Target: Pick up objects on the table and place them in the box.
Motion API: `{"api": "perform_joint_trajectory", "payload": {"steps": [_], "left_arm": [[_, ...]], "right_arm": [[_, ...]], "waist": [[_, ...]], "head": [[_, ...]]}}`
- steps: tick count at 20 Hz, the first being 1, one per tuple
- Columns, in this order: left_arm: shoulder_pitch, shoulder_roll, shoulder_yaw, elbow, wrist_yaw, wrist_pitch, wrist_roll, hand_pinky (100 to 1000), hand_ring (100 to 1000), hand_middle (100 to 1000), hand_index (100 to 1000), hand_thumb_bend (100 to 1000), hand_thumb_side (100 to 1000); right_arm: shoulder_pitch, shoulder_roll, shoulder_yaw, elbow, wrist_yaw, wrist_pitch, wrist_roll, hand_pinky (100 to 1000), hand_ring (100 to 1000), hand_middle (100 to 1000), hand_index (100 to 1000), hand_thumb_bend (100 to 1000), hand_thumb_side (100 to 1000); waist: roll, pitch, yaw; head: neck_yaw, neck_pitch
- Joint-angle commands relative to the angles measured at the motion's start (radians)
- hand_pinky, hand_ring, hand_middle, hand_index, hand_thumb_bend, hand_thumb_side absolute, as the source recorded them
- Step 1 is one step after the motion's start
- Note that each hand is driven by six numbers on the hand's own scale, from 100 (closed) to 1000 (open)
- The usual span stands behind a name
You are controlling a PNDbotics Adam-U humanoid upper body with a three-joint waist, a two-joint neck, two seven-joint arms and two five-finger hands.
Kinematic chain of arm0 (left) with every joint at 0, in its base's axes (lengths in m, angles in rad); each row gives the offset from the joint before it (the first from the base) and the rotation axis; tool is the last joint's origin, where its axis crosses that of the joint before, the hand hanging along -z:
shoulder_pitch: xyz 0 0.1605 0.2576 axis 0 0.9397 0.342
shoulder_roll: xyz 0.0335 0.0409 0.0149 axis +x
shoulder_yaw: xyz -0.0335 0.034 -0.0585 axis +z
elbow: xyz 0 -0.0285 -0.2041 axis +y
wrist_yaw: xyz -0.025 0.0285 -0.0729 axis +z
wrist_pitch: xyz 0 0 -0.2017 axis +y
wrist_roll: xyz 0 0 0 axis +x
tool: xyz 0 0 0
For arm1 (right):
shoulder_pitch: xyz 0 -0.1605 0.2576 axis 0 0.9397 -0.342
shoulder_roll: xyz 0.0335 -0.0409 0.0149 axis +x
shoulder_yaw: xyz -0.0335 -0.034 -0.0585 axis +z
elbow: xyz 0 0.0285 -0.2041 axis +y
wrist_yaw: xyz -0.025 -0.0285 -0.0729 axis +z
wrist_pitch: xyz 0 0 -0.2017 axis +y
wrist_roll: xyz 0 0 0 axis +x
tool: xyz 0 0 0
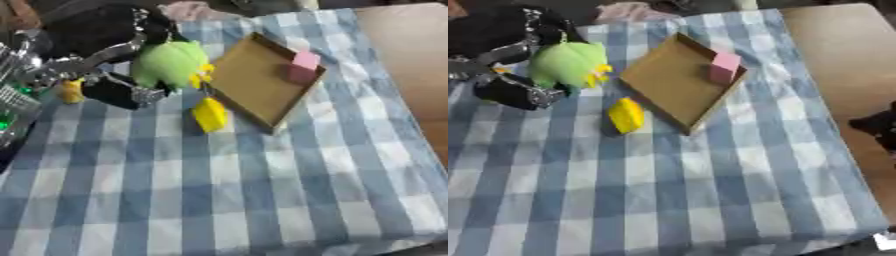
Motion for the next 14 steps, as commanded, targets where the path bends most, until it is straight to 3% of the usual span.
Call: {"api": "perform_joint_trajectory", "payload": {"steps": [1, 6, 14], "left_arm": [[-0.064, -0.049, -0.021, 0.045, 0.037, -0.013, -0.039, 781, 686, 577, 777, 100, 261], [-0.173, -0.158, -0.030, 0.154, 0.034, -0.030, -0.106, 795, 705, 592, 781, 100, 253], [-0.337, -0.323, 0.049, 0.324, -0.068, 0.048, -0.183, 792, 699, 583, 777, 100, 257]], "right_arm": [[-0.011, -0.037, 0.004, -0.020, -0.027, 0.003, 0.007, 901, 806, 738, 899, 100, 528], [-0.030, -0.043, 0.006, -0.020, -0.048, 0.008, 0.018, 901, 806, 736, 899, 100, 529], [-0.045, -0.029, -0.007, -0.020, -0.028, 0.017, 0.018, 902, 806, 735, 899, 100, 528]], "waist": [[-0.002, -0.018, -0.015], [0.004, -0.007, -0.047], [0.018, 0.025, -0.035]], "head": [[0.018, 0.002], [0.028, -0.015], [0.017, -0.042]]}}
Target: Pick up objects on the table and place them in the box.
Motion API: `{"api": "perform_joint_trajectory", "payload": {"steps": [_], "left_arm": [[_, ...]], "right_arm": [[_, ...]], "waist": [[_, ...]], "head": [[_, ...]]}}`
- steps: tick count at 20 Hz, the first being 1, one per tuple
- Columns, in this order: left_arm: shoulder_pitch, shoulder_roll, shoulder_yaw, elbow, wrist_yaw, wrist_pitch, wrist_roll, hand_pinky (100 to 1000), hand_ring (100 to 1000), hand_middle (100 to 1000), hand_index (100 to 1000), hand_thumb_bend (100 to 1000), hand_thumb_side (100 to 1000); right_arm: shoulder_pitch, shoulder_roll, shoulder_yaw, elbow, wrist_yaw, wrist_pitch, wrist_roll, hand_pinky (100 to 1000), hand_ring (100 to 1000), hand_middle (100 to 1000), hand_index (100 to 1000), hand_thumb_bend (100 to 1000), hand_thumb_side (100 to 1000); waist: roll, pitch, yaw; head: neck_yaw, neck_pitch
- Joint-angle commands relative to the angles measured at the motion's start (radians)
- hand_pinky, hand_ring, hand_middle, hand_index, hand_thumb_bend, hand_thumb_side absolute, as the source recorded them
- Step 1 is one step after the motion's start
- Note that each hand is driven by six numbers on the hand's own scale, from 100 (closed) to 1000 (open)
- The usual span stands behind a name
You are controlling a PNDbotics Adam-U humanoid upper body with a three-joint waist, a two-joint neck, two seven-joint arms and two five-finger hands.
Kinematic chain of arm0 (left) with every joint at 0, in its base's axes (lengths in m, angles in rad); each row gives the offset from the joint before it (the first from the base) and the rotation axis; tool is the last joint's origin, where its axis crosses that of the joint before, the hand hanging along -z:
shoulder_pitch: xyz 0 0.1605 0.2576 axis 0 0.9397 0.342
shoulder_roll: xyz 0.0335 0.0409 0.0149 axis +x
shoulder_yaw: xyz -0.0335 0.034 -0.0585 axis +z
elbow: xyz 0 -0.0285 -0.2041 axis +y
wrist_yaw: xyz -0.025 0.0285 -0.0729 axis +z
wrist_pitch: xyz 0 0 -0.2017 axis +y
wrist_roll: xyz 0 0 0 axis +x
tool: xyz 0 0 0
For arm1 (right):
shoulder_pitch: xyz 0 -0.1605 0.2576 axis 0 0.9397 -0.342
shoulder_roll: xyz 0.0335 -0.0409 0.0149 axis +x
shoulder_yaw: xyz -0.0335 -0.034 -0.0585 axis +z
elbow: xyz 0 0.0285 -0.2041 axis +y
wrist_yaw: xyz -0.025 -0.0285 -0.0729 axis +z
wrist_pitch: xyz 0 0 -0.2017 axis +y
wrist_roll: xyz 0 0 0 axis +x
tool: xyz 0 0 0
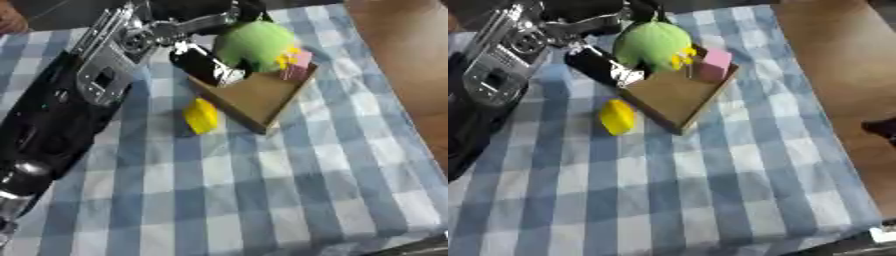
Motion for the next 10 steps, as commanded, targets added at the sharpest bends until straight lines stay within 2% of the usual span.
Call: {"api": "perform_joint_trajectory", "payload": {"steps": [1, 5, 10], "left_arm": [[-0.054, -0.046, 0.039, 0.057, -0.042, 0.012, -0.005, 794, 702, 586, 779, 100, 255], [-0.077, -0.069, 0.033, 0.149, -0.099, -0.036, 0.024, 816, 731, 616, 796, 100, 248], [-0.089, -0.091, 0.022, 0.269, -0.172, -0.108, 0.040, 870, 798, 714, 861, 100, 244]], "right_arm": [[-0.013, -0.014, -0.012, -0.020, 0.011, 0.009, 0.000, 902, 807, 735, 899, 100, 528], [-0.015, -0.009, -0.015, -0.020, 0.017, 0.010, -0.002, 902, 807, 735, 899, 100, 528], [-0.012, -0.002, -0.016, -0.020, 0.027, 0.012, -0.003, 903, 807, 735, 899, 100, 528]], "waist": [[-0.004, -0.010, 0.001], [-0.003, -0.003, 0.001], [-0.003, -0.001, 0.002]], "head": [[-0.004, -0.021], [-0.006, -0.018], [-0.007, -0.013]]}}
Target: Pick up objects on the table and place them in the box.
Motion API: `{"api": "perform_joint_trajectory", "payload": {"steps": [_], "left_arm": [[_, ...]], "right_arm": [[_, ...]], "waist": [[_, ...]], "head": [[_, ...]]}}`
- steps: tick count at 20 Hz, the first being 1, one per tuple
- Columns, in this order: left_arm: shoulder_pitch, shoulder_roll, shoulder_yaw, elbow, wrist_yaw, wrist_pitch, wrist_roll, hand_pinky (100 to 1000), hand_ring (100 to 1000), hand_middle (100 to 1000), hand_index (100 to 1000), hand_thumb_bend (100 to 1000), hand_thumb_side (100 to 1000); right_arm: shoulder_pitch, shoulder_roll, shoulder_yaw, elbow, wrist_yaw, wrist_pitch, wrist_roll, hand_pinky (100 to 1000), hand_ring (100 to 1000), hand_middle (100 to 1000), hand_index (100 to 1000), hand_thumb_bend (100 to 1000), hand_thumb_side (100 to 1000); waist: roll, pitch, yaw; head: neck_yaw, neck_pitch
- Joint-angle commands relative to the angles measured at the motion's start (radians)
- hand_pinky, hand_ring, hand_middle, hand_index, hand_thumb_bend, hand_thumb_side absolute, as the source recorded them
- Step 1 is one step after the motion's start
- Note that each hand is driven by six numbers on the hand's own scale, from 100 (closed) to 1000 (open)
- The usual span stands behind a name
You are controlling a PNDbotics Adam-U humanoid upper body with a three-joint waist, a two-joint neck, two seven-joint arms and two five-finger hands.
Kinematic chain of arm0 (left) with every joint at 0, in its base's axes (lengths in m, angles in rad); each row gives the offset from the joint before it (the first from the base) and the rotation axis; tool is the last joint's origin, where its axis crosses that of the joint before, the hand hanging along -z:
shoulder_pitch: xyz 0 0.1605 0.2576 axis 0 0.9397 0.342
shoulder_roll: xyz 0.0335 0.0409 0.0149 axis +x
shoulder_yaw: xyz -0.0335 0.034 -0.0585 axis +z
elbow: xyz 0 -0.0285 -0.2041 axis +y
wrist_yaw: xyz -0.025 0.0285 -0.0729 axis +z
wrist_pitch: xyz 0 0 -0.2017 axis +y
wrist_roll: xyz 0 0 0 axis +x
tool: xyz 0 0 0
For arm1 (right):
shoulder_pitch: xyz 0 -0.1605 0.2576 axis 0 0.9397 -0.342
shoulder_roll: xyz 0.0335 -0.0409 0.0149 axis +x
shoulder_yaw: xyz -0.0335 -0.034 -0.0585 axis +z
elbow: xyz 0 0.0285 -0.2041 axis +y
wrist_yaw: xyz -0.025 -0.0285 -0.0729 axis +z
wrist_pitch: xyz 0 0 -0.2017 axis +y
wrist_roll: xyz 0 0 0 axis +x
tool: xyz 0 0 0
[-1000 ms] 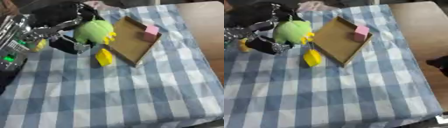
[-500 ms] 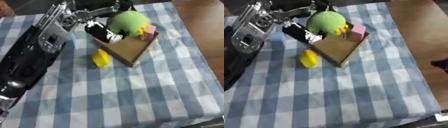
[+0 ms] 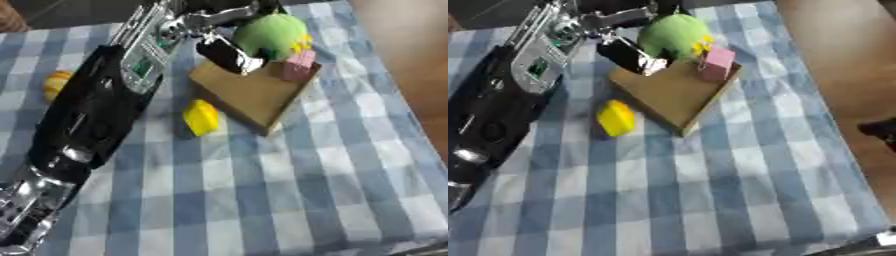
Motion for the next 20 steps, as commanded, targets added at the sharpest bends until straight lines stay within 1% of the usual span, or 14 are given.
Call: {"api": "perform_joint_trajectory", "payload": {"steps": [1, 6, 8, 9, 10, 11, 12, 13, 14, 15, 16, 17, 20], "left_arm": [[-0.034, -0.005, 0.002, 0.063, -0.047, -0.047, 0.014, 873, 802, 717, 860, 100, 244], [-0.040, -0.011, 0.005, 0.168, -0.106, -0.119, 0.051, 885, 818, 733, 863, 100, 245], [-0.039, -0.010, 0.006, 0.196, -0.129, -0.148, 0.056, 901, 839, 764, 902, 100, 247], [-0.038, -0.010, 0.008, 0.210, -0.142, -0.162, 0.053, 925, 873, 808, 936, 100, 243], [-0.038, -0.010, 0.011, 0.225, -0.155, -0.176, 0.046, 941, 900, 843, 962, 100, 271], [-0.038, -0.010, 0.016, 0.237, -0.169, -0.191, 0.039, 972, 945, 887, 998, 100, 405], [-0.039, -0.007, 0.021, 0.247, -0.184, -0.203, 0.032, 998, 978, 922, 1000, 119, 659], [-0.039, -0.005, 0.028, 0.256, -0.198, -0.209, 0.029, 1000, 1000, 942, 1000, 196, 788], [-0.039, -0.005, 0.033, 0.262, -0.213, -0.209, 0.029, 1000, 1000, 971, 1000, 292, 943], [-0.038, -0.005, 0.038, 0.269, -0.227, -0.203, 0.030, 1000, 1000, 994, 1000, 370, 1000], [-0.038, -0.006, 0.044, 0.274, -0.241, -0.195, 0.035, 1000, 1000, 997, 1000, 410, 1000], [-0.037, -0.008, 0.050, 0.278, -0.255, -0.184, 0.044, 1000, 1000, 997, 1000, 426, 1000], [-0.036, -0.016, 0.065, 0.289, -0.297, -0.146, 0.082, 1000, 1000, 1000, 1000, 515, 1000]], "right_arm": [[-0.001, -0.010, -0.012, -0.020, 0.008, 0.003, -0.003, 903, 807, 735, 900, 100, 528], [0.006, -0.005, -0.014, -0.020, 0.016, 0.005, -0.005, 903, 807, 734, 900, 100, 527], [0.006, -0.004, -0.014, -0.020, 0.017, 0.007, -0.006, 903, 807, 734, 900, 100, 527], [0.006, -0.004, -0.014, -0.020, 0.017, 0.007, -0.007, 903, 807, 734, 900, 100, 527], [0.006, -0.004, -0.014, -0.020, 0.017, 0.008, -0.007, 903, 807, 734, 900, 100, 527], [0.006, -0.003, -0.014, -0.020, 0.017, 0.007, -0.008, 903, 807, 734, 900, 100, 526], [0.008, -0.002, -0.015, -0.020, 0.018, 0.007, -0.008, 903, 807, 734, 900, 100, 527], [0.009, -0.001, -0.015, -0.020, 0.019, 0.007, -0.008, 903, 807, 734, 900, 100, 527], [0.010, -0.001, -0.015, -0.020, 0.020, 0.008, -0.007, 903, 807, 734, 900, 100, 527], [0.010, 0.000, -0.015, -0.020, 0.021, 0.008, -0.007, 903, 806, 734, 900, 100, 527], [0.010, 0.001, -0.015, -0.020, 0.021, 0.009, -0.007, 903, 806, 734, 900, 100, 527], [0.010, 0.001, -0.015, -0.020, 0.021, 0.010, -0.008, 903, 806, 734, 900, 100, 527], [0.011, 0.002, -0.015, -0.020, 0.021, 0.012, -0.008, 903, 806, 734, 900, 100, 527]], "waist": [[-0.006, -0.016, 0.001], [-0.006, -0.019, 0.006], [-0.006, -0.020, 0.007], [-0.006, -0.020, 0.007], [-0.006, -0.020, 0.006], [-0.007, -0.021, 0.006], [-0.007, -0.021, 0.006], [-0.007, -0.021, 0.006], [-0.007, -0.021, 0.006], [-0.007, -0.022, 0.006], [-0.007, -0.022, 0.007], [-0.007, -0.022, 0.007], [-0.007, -0.024, 0.006]], "head": [[-0.003, -0.004], [-0.009, 0.002], [-0.010, 0.001], [-0.010, 0.001], [-0.010, 0.002], [-0.011, 0.004], [-0.011, 0.005], [-0.012, 0.006], [-0.012, 0.007], [-0.012, 0.007], [-0.012, 0.008], [-0.013, 0.008], [-0.014, 0.008]]}}
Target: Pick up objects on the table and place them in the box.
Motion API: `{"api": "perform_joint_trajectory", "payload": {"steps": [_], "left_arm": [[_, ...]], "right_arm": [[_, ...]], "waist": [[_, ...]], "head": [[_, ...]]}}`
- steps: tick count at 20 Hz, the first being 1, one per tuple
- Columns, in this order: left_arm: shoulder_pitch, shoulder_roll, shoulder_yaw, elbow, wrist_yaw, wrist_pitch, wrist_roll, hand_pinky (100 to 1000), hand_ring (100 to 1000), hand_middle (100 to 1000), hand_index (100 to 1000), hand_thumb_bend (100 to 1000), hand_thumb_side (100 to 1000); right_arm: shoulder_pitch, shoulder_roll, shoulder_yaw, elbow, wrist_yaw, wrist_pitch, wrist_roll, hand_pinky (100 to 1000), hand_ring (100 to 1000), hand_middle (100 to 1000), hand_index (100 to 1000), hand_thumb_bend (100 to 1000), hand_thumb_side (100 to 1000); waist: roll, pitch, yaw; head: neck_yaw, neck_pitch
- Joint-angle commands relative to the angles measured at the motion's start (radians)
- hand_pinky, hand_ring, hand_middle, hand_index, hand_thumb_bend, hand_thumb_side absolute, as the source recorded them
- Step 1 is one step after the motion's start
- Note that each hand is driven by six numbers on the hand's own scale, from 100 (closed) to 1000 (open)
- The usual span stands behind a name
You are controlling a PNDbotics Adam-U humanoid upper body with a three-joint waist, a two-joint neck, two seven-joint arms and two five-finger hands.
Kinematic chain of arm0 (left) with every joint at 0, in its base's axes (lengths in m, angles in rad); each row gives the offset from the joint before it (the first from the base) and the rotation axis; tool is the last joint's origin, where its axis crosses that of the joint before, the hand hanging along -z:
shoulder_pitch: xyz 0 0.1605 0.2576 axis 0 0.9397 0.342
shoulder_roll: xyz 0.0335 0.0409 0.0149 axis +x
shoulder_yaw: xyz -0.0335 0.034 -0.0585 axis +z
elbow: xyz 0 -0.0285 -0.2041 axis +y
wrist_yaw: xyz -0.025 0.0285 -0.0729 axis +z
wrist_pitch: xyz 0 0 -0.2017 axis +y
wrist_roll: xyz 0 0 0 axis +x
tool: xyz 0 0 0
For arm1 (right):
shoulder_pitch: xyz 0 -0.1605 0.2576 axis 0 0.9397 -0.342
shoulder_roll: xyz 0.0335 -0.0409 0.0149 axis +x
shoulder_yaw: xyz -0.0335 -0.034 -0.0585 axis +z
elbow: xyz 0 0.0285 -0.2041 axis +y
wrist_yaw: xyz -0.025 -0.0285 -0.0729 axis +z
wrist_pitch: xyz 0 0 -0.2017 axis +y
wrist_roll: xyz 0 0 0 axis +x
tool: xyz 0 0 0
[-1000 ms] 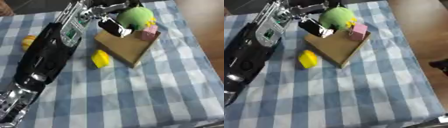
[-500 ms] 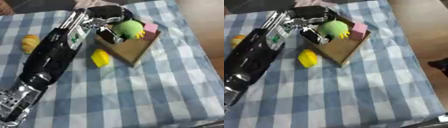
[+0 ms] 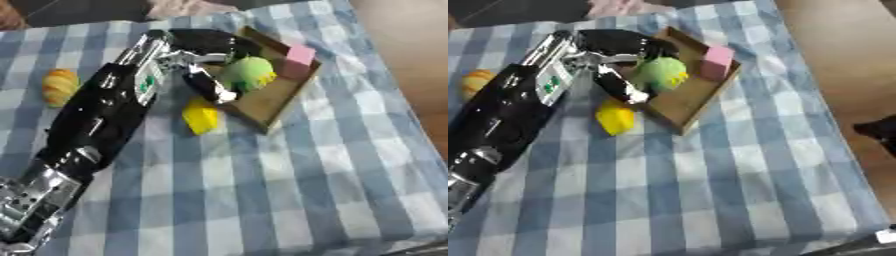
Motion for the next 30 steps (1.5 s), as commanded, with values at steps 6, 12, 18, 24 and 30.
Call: {"api": "perform_joint_trajectory", "payload": {"steps": [6, 12, 18, 24, 30], "left_arm": [[-0.017, -0.007, 0.026, 0.012, -0.081, 0.047, 0.085, 1000, 1000, 1000, 1000, 418, 1000], [-0.020, 0.026, 0.015, -0.031, -0.028, 0.024, 0.066, 1000, 1000, 928, 1000, 181, 998], [0.019, 0.145, -0.073, -0.133, 0.050, -0.050, 0.019, 983, 968, 862, 976, 206, 975], [0.101, 0.281, -0.121, -0.266, 0.134, -0.097, -0.010, 960, 918, 806, 938, 261, 890], [0.145, 0.339, -0.146, -0.345, 0.216, -0.084, -0.079, 953, 910, 806, 945, 259, 717]], "right_arm": [[0.003, -0.008, -0.011, -0.020, 0.000, 0.006, -0.003, 903, 805, 733, 899, 100, 527], [0.016, -0.013, -0.014, -0.020, 0.003, 0.007, -0.007, 903, 804, 732, 898, 100, 528], [0.034, -0.023, -0.024, -0.020, 0.019, 0.006, -0.019, 903, 802, 729, 898, 100, 528], [0.033, -0.028, -0.022, -0.020, 0.015, 0.003, -0.024, 903, 802, 730, 898, 100, 529], [0.029, -0.027, -0.021, -0.020, 0.010, 0.004, -0.021, 903, 803, 730, 898, 100, 529]], "waist": [[-0.008, -0.027, -0.001], [-0.004, -0.040, 0.015], [0.009, -0.054, 0.057], [0.008, -0.057, 0.065], [0.005, -0.055, 0.059]], "head": [[-0.007, 0.006], [-0.022, 0.024], [-0.069, 0.048], [-0.094, 0.047], [-0.102, 0.039]]}}
